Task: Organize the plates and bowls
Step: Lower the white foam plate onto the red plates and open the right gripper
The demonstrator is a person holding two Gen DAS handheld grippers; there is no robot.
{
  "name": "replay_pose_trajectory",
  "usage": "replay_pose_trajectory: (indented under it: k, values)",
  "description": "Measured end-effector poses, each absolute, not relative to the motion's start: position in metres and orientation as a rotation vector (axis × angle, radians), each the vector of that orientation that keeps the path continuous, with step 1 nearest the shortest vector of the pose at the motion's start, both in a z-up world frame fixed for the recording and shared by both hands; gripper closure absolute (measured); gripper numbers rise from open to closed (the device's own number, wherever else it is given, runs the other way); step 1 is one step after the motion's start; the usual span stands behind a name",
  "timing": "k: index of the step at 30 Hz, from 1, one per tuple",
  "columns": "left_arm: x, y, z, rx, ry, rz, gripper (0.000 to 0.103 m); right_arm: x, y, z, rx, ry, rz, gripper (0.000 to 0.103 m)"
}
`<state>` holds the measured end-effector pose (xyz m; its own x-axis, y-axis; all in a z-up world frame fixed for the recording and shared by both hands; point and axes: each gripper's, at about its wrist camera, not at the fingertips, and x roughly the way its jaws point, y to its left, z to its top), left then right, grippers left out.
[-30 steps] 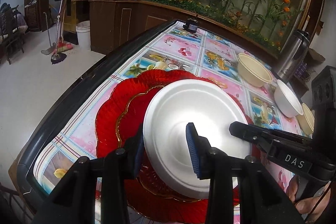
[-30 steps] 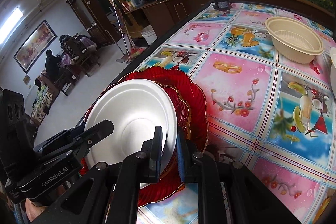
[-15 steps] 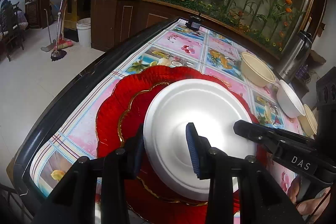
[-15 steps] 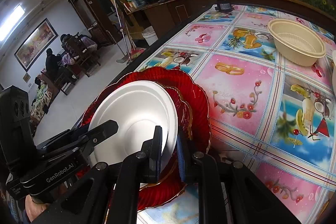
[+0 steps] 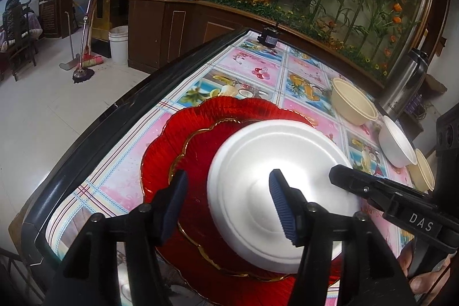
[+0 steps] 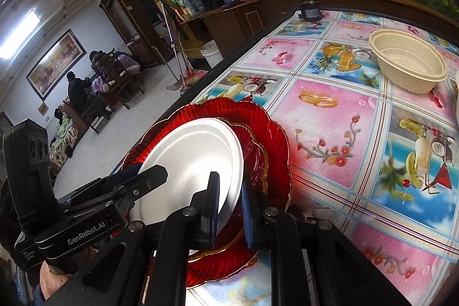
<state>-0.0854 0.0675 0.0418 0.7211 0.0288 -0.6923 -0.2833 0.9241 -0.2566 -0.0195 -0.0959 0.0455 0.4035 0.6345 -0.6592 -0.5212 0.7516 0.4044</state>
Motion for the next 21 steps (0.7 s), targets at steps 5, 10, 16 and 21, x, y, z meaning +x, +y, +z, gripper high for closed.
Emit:
replay_pose_trajectory:
  k: [5, 10, 16, 21]
  values:
    - [-0.089, 0.071, 0.046, -0.367, 0.736, 0.184, 0.042, -0.017, -0.106, 0.049, 0.178, 0.886, 0.725, 0.087]
    - [-0.091, 0.071, 0.051, -0.365, 0.722, 0.188, 0.041, -0.015, -0.112, 0.049, 0.197, 0.889, 0.723, 0.086]
    - [-0.095, 0.07, 0.056, -0.365, 0.712, 0.188, 0.041, -0.018, -0.099, 0.042, 0.146, 0.941, 0.791, 0.078]
    - [-0.097, 0.066, 0.061, -0.359, 0.704, 0.176, 0.04, -0.016, -0.117, 0.051, 0.161, 0.896, 0.748, 0.077]
